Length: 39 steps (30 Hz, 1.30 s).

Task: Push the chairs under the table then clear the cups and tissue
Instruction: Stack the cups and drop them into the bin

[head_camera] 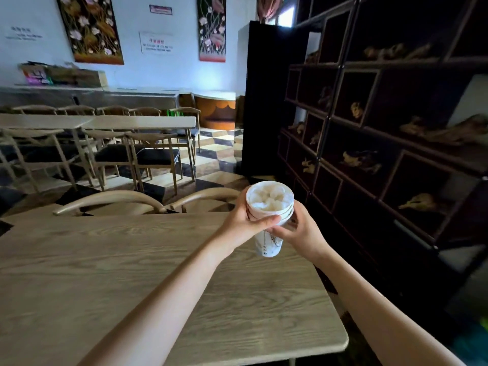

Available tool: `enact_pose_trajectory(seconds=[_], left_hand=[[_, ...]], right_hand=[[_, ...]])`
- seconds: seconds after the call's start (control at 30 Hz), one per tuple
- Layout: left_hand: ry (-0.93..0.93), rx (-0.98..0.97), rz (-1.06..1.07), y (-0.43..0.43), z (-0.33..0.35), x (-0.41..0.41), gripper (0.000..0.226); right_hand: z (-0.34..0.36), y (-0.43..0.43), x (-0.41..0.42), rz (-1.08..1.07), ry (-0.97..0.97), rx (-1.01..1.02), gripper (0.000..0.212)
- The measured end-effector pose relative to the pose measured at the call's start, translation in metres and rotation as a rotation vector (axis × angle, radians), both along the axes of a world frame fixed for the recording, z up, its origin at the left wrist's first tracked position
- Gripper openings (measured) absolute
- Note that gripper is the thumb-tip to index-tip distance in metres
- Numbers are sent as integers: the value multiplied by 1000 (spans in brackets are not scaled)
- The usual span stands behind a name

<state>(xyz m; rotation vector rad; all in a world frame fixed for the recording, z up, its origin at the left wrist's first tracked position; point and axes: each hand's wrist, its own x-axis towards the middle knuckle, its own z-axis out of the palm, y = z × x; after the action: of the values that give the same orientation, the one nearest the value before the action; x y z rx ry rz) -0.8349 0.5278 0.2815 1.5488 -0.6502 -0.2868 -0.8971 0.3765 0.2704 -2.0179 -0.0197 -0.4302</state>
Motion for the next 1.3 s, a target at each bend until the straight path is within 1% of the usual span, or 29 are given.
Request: enact_pose_trajectory(seconds=[0.07,0.1,0.17,0.2,0.23,0.3,0.37,0.43,0.47,0.5,0.57,0.67,0.8,0.87,0.97,1.03,1.13,1.17,1.23,1.3], left_hand=[[-2,17,-63,-4,-2,-18,73],[6,36,-89,-6,-3,-29,76],[22,75,-107,-10,-5,-44,79],[25,92,-109,-14,-5,-51,76],[20,104,-108,-17,-5,-56,72],[-4,115,-123,-28,-2,-69,65],[-19,113,-133,-42,-3,-79,65],[-39,122,-143,-59,-5,-88,72],[-51,126,-145,-70,-8,-91,77],[-62,130,-143,-83,-12,-95,78],[-81,142,-128,-108,-19,-105,77],[-77,160,-77,-156,-34,-116,82],[-38,189,-5,-217,-61,-122,75],[-11,193,17,-243,-78,-129,69],[40,178,53,-268,-108,-131,69],[78,222,81,-274,-130,-126,74],[79,361,7,-276,-162,-110,75],[84,427,-22,-275,-174,-104,78],[77,576,-13,-270,-201,-90,85],[-9,740,42,-264,-237,-74,85]], right_hand=[[10,1,-29,-11,-18,-6,40],[14,1,-45,-5,-11,6,38],[18,-6,-72,35,32,24,38],[20,-11,-85,71,79,19,38],[22,-17,-94,97,138,-5,39],[27,-36,-113,96,251,-33,58],[36,-59,-129,70,308,3,69],[46,-79,-140,22,321,50,73],[48,-87,-142,-2,318,54,71],[49,-95,-143,-22,316,35,66],[43,-109,-139,-51,325,-84,64],[22,-144,-135,-61,370,-240,72],[-4,-204,-130,-40,419,-360,76],[-16,-229,-124,-7,441,-411,82],[-35,-255,-112,36,584,-503,94],[-57,-262,-101,98,639,-576,94],[-97,-274,-81,100,671,-530,104],[-115,-280,-73,92,683,-519,104],[-152,-294,-59,55,706,-509,103],[-199,-308,-48,10,758,-479,102]])
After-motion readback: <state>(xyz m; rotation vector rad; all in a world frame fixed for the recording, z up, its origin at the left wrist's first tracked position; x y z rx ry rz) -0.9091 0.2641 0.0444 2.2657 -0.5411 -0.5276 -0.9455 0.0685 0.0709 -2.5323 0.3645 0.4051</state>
